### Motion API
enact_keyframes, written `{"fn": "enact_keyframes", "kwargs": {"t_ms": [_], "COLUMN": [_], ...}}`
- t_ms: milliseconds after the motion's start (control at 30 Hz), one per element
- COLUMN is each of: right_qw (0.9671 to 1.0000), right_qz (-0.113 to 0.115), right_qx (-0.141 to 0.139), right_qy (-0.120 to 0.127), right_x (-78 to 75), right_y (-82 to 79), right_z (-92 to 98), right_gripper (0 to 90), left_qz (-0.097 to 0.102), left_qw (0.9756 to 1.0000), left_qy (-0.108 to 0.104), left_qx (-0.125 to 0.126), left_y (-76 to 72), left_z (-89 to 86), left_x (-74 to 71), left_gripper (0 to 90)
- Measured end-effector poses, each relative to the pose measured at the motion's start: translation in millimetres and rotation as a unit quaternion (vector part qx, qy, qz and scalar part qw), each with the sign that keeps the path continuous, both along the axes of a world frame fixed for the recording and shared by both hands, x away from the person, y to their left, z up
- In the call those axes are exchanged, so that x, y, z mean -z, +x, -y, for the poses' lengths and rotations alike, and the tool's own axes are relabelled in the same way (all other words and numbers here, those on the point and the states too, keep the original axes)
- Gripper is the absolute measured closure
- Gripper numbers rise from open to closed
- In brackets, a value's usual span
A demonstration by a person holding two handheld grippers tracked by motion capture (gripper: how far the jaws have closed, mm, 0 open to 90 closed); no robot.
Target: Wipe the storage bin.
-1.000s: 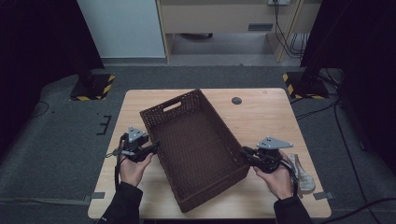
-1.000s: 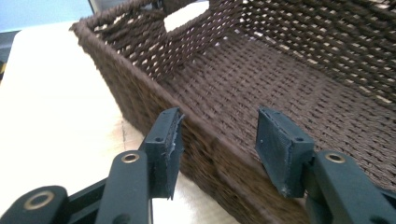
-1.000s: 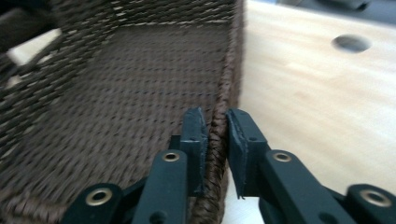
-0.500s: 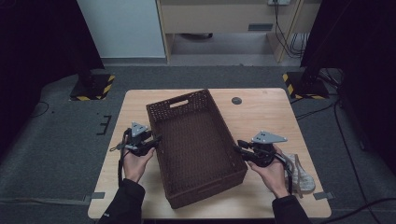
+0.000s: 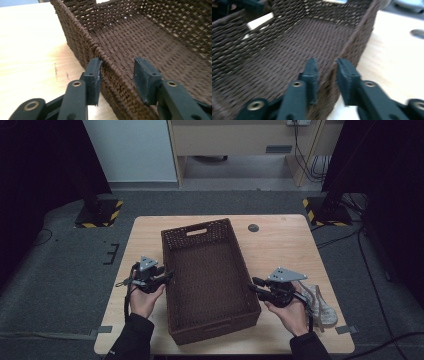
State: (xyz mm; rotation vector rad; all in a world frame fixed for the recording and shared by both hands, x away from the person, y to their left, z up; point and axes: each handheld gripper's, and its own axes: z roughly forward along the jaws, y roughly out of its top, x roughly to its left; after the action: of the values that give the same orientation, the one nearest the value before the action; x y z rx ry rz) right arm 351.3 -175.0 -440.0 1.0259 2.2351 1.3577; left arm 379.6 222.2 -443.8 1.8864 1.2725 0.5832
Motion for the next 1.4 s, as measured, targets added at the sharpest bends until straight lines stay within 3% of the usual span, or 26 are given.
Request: {"fn": "enact_keyframes", "kwargs": {"t_ms": [133,300,467,567,733,800,967,1100,1267,1400], "right_qw": [0.9997,0.9999,0.9998,0.9998,0.9999,0.9999,0.9985,0.9954,0.9908,0.9859], "right_qz": [0.015,0.006,0.003,-0.005,-0.005,-0.001,0.021,0.032,0.014,0.009], "right_qx": [0.02,0.009,0.016,0.011,0.003,0.003,0.046,0.09,0.133,0.159], "right_qy": [0.005,0.001,0.011,0.016,0.011,0.012,0.021,0.008,-0.016,-0.053], "right_x": [1.4,6.2,6.9,6.2,4.9,3.3,-7.0,-9.4,-3.4,5.3], "right_y": [12.9,18.3,11.0,2.4,-4.4,-3.3,0.7,3.9,7.8,8.6], "right_z": [0.4,-4.0,-4.3,-4.8,-6.1,-5.3,17.9,45.6,77.0,94.9], "right_gripper": [61.4,69.8,71.3,70.3,67.3,64.0,53.9,47.9,40.0,36.6], "left_qz": [0.007,0.015,0.014,0.009,-0.01,-0.01,-0.01,-0.009,-0.008,-0.009], "left_qw": [0.9999,0.9995,0.9995,0.9997,0.9995,0.9994,0.9995,0.9996,0.9996,0.9996], "left_qy": [0.0,-0.006,-0.019,-0.013,-0.008,0.003,-0.002,0.002,0.007,0.003], "left_qx": [0.008,0.026,0.02,0.018,0.03,0.032,0.028,0.026,0.026,0.026], "left_y": [11.3,19.2,6.8,-1.8,-3.0,-1.6,2.9,4.4,2.4,2.2], "left_z": [4.2,4.7,-2.7,-3.5,1.9,4.8,3.4,4.0,4.5,3.5], "left_x": [2.9,5.0,-3.0,-7.2,2.1,5.4,6.3,6.3,5.7,5.8], "left_gripper": [58.6,57.4,55.0,53.5,57.1,59.5,63.1,64.0,63.3,62.4]}}
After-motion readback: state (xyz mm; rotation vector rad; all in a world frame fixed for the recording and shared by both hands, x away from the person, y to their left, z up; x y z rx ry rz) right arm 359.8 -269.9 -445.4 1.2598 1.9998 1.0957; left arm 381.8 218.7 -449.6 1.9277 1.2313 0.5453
